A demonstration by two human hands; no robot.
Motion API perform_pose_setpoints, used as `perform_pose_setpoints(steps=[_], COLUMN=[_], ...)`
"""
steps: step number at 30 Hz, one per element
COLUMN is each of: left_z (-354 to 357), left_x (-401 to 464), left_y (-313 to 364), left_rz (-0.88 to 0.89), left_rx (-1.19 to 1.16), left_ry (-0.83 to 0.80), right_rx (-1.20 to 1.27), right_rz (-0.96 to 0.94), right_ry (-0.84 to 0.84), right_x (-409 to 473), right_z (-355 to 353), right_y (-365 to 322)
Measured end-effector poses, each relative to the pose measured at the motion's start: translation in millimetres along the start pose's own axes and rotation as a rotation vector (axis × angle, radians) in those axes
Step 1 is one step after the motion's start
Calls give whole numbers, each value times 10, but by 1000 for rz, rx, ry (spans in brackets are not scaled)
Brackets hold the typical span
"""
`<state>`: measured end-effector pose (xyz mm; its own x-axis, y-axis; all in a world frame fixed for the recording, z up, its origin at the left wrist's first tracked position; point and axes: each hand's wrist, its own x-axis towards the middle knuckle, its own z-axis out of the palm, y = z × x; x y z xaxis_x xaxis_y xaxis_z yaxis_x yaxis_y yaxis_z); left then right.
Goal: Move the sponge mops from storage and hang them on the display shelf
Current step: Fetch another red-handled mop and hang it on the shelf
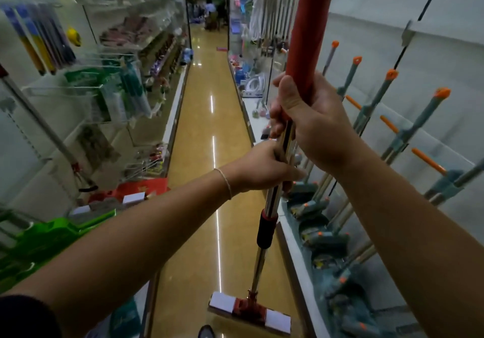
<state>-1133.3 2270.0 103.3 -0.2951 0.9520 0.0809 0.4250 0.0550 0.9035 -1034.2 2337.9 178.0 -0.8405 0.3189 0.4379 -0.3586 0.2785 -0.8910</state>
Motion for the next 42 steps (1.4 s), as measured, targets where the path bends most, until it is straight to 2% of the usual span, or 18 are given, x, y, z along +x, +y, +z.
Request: perform_pose_setpoints(steps=[12, 22, 27, 33, 38, 42], left_z=[-1267, -2039, -2458, -3025, -3489, -3862], left_x=[1283, 2225, 2805, 3294, 3428, 3464], left_y=[-585, -1270, -1588, -1646, -1775, -1946], left_rz=[29, -26, -82, -184, -274, -282], left_rx=[45, 40, 55, 90, 103, 136], left_ry=[-10, 73, 162, 333, 455, 555], right_rx=[42, 70, 138, 208, 231, 217], right_rz=[6, 5, -7, -38, -112, -157], right_ry=[9, -71, -159, -294, -420, -495], right_x=[1753, 2966, 3709, 4620, 5196, 5620], right_z=[-49, -152, -272, -340, -125, 114], right_y=[722, 1607, 2025, 2286, 2455, 2583])
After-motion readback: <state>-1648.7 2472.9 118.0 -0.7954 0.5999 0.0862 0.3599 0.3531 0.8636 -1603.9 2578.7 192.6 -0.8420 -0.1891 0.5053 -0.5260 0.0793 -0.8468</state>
